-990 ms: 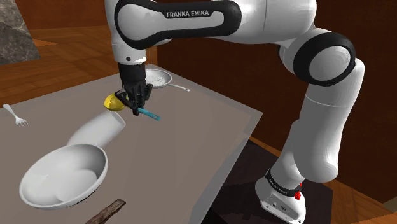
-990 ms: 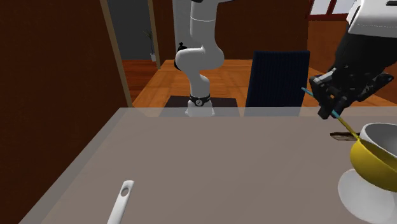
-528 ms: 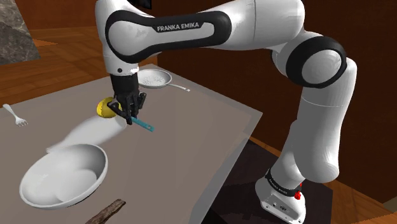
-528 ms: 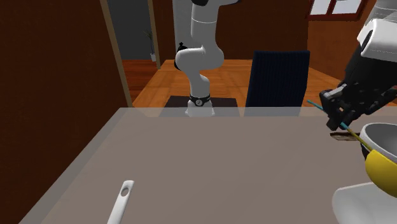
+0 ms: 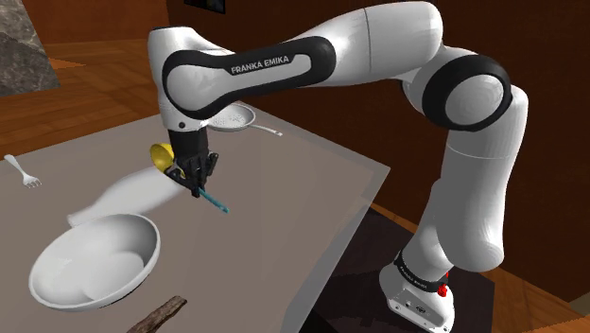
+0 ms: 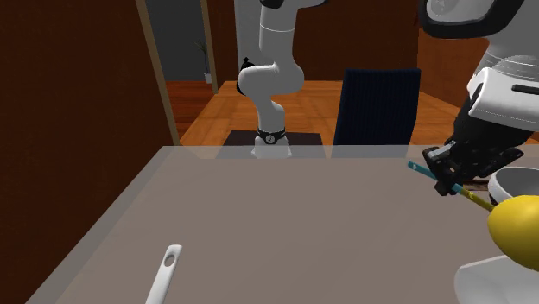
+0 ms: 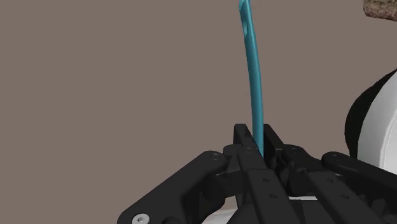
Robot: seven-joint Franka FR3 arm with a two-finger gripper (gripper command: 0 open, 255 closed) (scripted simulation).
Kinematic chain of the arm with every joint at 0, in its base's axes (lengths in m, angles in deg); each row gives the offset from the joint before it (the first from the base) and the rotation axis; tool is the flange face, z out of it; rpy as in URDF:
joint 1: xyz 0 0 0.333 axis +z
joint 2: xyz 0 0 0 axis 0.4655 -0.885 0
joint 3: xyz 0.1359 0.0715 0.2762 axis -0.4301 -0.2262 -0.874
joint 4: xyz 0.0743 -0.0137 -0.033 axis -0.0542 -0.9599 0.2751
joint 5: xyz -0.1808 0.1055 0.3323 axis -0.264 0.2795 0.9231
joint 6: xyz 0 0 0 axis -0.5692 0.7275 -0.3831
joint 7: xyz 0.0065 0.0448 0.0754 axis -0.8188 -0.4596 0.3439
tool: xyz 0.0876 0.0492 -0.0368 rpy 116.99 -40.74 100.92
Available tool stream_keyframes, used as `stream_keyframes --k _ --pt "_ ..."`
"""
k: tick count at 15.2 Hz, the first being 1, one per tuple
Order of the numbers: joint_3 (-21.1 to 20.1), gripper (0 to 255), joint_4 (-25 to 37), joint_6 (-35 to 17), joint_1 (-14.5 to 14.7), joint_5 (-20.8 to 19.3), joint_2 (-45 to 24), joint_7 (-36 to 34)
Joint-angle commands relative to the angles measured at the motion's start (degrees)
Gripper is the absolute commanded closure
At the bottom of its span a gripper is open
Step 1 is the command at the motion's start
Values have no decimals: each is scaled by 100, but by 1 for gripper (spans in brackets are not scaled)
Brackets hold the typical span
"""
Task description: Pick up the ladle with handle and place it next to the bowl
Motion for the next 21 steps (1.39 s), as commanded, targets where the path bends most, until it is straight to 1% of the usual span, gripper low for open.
stream_keyframes --k 1,15,21 --pt "4 255 -86 -135 3 -7 -54 11" --pt "27 255 -680 -1090 25 -43 -422 89" --pt "27 255 -680 -1089 25 -43 -422 89"
